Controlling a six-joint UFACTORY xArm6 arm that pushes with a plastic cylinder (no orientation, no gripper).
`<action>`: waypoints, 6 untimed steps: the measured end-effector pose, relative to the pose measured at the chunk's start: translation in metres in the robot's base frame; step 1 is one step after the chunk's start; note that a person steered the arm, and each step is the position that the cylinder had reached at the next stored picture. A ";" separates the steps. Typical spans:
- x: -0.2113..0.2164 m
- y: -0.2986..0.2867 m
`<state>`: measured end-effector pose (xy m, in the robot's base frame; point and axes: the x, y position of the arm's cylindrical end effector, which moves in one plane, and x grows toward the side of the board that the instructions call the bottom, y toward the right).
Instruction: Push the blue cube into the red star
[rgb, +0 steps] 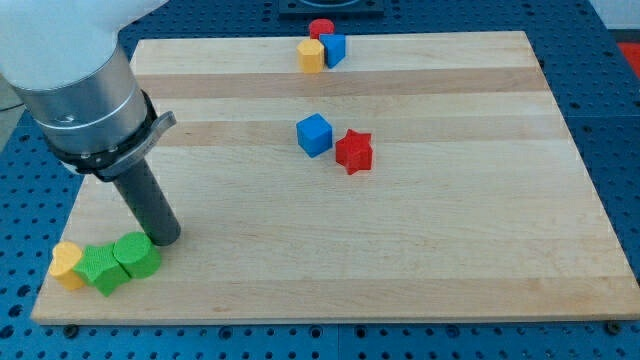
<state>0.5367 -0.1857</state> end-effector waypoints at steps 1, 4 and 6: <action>0.000 -0.001; -0.067 0.011; -0.148 0.022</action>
